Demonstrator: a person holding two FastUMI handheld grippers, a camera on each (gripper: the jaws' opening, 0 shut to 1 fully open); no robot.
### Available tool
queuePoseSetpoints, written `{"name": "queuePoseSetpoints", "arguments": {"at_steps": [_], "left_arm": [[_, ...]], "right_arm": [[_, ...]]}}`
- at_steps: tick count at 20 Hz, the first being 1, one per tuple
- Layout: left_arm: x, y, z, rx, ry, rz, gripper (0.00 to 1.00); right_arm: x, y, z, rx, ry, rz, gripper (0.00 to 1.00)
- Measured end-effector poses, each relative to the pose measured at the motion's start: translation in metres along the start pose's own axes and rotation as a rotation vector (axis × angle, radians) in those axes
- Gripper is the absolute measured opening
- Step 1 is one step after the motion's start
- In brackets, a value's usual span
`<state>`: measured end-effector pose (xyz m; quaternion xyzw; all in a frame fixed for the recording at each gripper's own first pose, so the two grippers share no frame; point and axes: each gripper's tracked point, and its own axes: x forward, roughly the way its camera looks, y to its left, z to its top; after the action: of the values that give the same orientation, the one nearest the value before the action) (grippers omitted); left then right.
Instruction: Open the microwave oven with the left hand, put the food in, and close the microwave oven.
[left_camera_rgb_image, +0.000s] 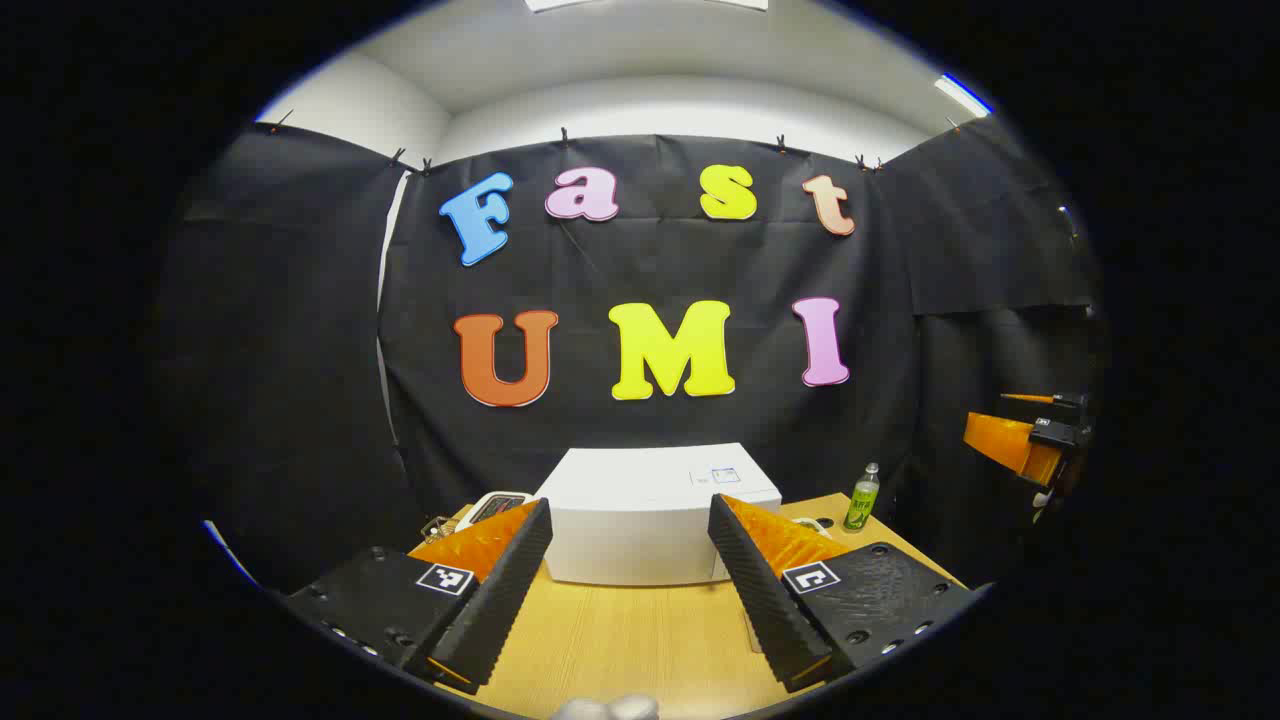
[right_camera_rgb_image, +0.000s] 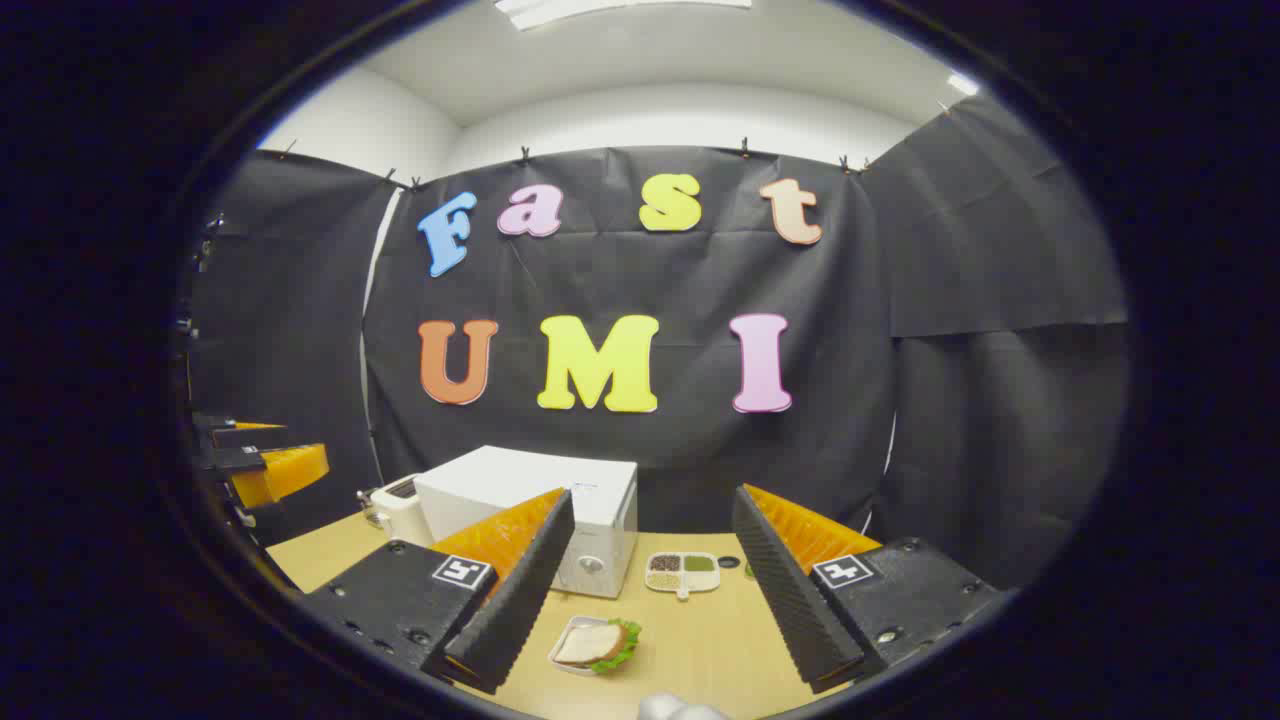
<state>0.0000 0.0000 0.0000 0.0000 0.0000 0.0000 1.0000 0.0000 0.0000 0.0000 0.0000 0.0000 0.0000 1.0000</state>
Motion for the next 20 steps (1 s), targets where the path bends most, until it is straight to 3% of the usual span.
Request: {"name": "queuePoseSetpoints", "arguments": {"at_steps": [1,2,3,4,5,6,8,9,10,11,12,20], "left_arm": [[0.001,0.003,0.0,-0.004,-0.008,0.01,0.96],[0.004,0.003,0.002,-0.002,-0.017,0.011,0.96],[0.006,0.005,0.001,0.005,-0.012,0.017,0.96],[0.007,0.007,-0.002,0.007,-0.003,0.023,0.96],[0.009,0.007,-0.002,0.009,-0.007,0.024,0.96],[0.01,0.006,-0.002,0.012,-0.008,0.024,0.96],[0.013,0.009,-0.006,0.019,-0.004,0.031,0.96],[0.014,0.009,-0.007,0.02,-0.005,0.032,0.96],[0.015,0.009,-0.009,0.021,-0.002,0.032,0.96],[0.017,0.008,-0.01,0.02,0.002,0.029,0.96],[0.017,0.007,-0.012,0.017,0.005,0.026,0.96],[0.052,-0.016,-0.033,0.016,-0.023,-0.013,0.96]], "right_arm": [[0.002,0.002,0.001,-0.004,-0.001,0.003,0.94],[0.004,0.0,0.0,-0.009,-0.004,0.002,1.0],[0.006,0.001,0.0,-0.011,-0.001,0.004,0.94],[0.008,0.003,-0.002,-0.011,0.002,0.006,0.94],[0.01,0.006,-0.001,-0.013,-0.002,0.015,1.0],[0.011,0.005,0.0,-0.018,-0.003,0.013,0.94],[0.014,0.008,0.0,-0.023,-0.005,0.021,0.94],[0.014,0.008,0.001,-0.024,-0.011,0.02,1.0],[0.016,0.007,0.0,-0.025,-0.009,0.019,0.94],[0.016,0.007,0.0,-0.024,-0.009,0.021,1.0],[0.016,0.009,0.0,-0.024,-0.012,0.024,0.94],[0.021,-0.003,0.002,0.004,-0.006,0.008,0.94]]}}
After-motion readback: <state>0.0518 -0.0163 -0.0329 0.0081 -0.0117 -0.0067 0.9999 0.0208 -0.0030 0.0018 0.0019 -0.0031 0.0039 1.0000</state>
